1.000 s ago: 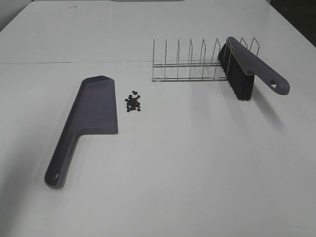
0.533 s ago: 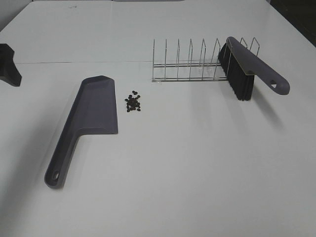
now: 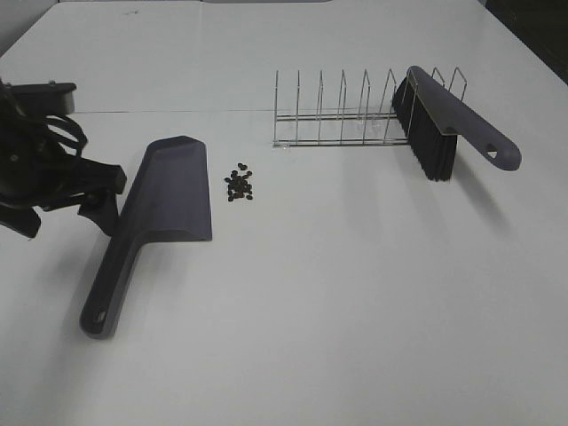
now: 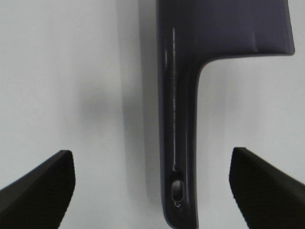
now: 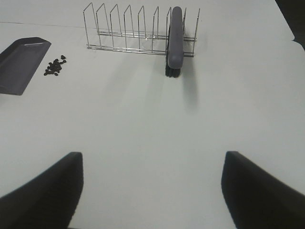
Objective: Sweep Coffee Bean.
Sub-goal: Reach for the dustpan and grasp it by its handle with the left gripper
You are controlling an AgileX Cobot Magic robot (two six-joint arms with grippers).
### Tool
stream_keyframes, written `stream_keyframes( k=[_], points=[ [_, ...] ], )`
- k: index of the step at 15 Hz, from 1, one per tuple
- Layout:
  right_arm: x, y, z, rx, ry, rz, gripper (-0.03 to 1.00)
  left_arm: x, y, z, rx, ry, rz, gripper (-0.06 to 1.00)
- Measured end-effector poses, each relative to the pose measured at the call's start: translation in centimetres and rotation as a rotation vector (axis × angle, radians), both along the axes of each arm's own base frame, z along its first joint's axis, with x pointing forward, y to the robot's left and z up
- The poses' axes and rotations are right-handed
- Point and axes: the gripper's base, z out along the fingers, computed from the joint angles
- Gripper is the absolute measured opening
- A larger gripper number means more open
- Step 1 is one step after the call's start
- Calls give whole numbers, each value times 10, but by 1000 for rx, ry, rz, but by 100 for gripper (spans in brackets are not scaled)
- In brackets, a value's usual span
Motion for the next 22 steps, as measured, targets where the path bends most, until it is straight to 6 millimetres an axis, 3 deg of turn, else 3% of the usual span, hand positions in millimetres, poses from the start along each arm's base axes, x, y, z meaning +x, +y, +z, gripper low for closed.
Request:
stream_keyframes(
  k=[6,10,15,18,21,22],
  points=[
    [0,0,0,0,0,0,68,4,-29,-35,29,82,-13,80],
    [0,0,0,0,0,0,68,10,-31,-44,35,101,2,80],
    [0,0,0,0,0,0,68,11,-31,-78,75,186,4,75],
    [0,0,0,0,0,0,68,13,-31,-79,76,175,4,63],
    [0,0,0,0,0,0,68,16,-32,-79,64,141,5,44],
    [0,0,0,0,0,0,68,16,-32,-79,63,140,7,34]
  ],
)
